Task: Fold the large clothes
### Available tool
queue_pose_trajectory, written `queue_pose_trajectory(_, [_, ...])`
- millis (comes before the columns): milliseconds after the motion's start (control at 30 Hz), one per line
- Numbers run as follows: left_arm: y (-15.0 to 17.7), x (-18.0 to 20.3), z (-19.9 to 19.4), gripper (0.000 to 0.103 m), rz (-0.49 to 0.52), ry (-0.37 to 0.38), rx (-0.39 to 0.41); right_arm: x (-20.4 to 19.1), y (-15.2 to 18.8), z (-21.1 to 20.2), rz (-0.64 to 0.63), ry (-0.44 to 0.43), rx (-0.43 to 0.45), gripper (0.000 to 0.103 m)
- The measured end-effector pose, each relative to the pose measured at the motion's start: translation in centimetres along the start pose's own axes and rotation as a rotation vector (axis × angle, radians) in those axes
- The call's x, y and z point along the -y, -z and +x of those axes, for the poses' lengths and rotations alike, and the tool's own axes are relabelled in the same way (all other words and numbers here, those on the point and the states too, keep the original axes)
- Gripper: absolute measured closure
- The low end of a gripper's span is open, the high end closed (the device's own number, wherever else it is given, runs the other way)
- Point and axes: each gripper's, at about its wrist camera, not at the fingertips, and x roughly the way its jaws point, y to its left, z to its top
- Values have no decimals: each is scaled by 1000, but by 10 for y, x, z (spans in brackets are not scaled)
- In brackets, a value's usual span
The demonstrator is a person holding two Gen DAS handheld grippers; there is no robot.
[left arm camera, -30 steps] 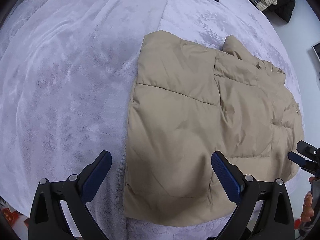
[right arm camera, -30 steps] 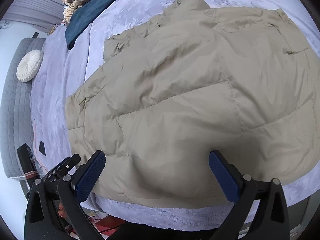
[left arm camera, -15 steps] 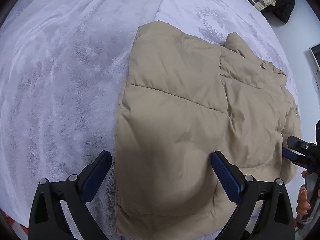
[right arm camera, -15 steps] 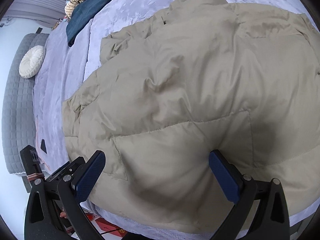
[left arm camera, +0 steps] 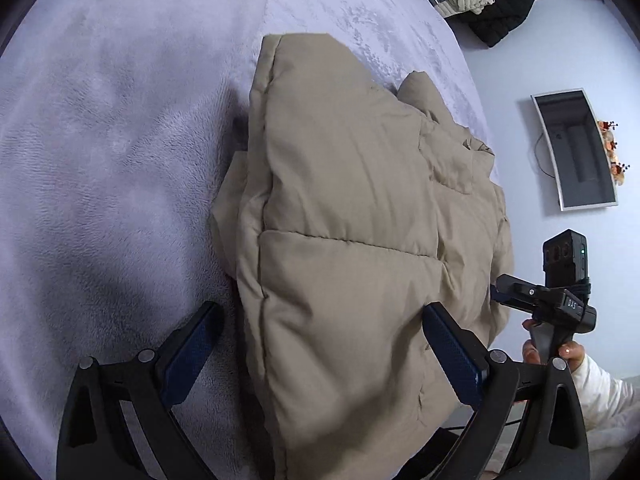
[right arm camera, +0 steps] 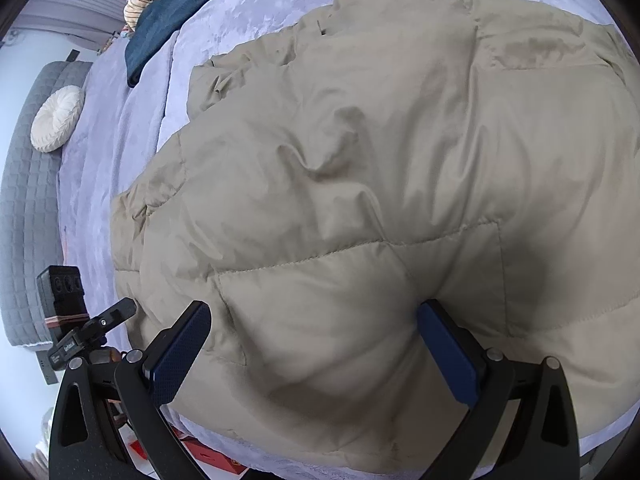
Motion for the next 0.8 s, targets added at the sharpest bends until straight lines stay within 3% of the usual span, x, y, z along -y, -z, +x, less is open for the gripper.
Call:
queue_pose_trajectory(133, [-9,9,20,3,30,122,-61,-2,1,4,-11,9,0,0])
queue_pose_trajectory(267, [-15,37,49,3,119,119,-141,-4,1,7,-21,23,0,0])
queue_pose_trajectory(367, [-19,37,56,3,113,115,-165,-4,1,8,-22,23,-1,0])
queue_pose_trajectory(400, [-19,36,56,11,105,111,-163,-4,0,7,-23,22,-3,0])
queue_pose_trajectory(433, [-20,36,54,40,104,115,-163,-5,0,8,-25,22,-6,0])
queue_pose_trajectory(500, [-18,36,47,62,84,146,-168,-8,-1,5,-38,17,-19,0])
queue_pose_trajectory(600, [-16,48,32,71,77,145,-147,-10,-3,-10,-57,-15,-2,0])
queue_pose_trajectory(700, [-13,69,18,72,72,136,-126,-5,-8,-28,-65,3,87,2])
queue_pose_trajectory(733, [-12,78,13,72,75,128,-120,-1,-11,-31,-57,1,108,8])
queue_pose_trajectory(767, [-11,88,8,72,78,121,-114,3,-14,-31,-45,-2,114,35])
queue_pose_trajectory(800, [-10,98,4,72,83,114,-107,8,-18,-28,-32,-6,110,70])
